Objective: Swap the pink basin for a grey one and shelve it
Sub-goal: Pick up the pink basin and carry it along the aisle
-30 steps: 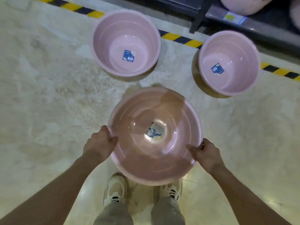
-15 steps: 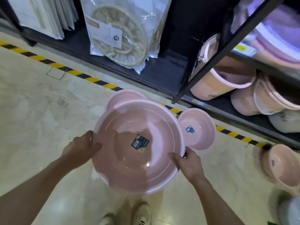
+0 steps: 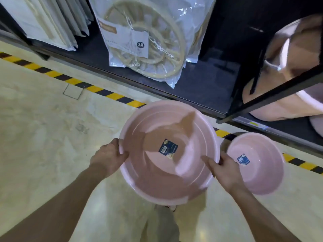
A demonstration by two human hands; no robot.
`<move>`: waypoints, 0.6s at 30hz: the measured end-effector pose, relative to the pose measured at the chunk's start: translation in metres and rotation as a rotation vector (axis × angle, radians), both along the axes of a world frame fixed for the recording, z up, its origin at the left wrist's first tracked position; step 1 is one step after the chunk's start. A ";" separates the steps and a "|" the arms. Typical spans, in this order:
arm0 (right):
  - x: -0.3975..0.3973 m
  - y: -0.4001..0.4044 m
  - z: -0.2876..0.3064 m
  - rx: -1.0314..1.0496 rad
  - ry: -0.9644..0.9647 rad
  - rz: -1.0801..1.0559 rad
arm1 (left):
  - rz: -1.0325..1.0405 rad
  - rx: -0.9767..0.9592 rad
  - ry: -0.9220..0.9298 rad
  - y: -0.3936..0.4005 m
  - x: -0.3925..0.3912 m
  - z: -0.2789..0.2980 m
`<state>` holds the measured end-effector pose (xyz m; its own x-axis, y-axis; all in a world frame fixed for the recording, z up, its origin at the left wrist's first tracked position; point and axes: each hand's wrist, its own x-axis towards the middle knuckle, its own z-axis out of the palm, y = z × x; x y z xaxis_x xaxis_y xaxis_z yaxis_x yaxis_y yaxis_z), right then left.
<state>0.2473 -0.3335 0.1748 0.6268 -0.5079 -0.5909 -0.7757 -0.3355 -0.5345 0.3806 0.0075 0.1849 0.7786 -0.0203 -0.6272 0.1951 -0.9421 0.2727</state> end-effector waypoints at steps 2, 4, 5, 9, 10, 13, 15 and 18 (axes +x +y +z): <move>0.021 -0.005 -0.026 -0.023 0.004 0.024 | 0.007 0.006 -0.002 -0.006 0.021 -0.024; 0.041 -0.010 -0.048 -0.039 -0.007 0.036 | -0.011 0.018 0.001 -0.010 0.038 -0.048; 0.049 -0.012 -0.059 -0.041 -0.009 0.040 | -0.028 0.027 0.004 -0.011 0.044 -0.060; 0.074 -0.013 -0.102 -0.077 0.019 0.061 | -0.107 0.058 -0.013 -0.012 0.066 -0.107; 0.078 -0.011 -0.112 -0.088 0.030 0.056 | -0.125 0.055 -0.011 -0.011 0.072 -0.118; 0.086 -0.004 -0.145 -0.096 0.085 0.032 | -0.107 0.025 0.030 -0.010 0.088 -0.151; 0.087 0.001 -0.165 -0.109 0.129 0.027 | -0.042 -0.007 0.050 -0.009 0.095 -0.172; 0.083 0.008 -0.188 -0.113 0.149 -0.007 | -0.033 -0.047 0.055 -0.008 0.096 -0.197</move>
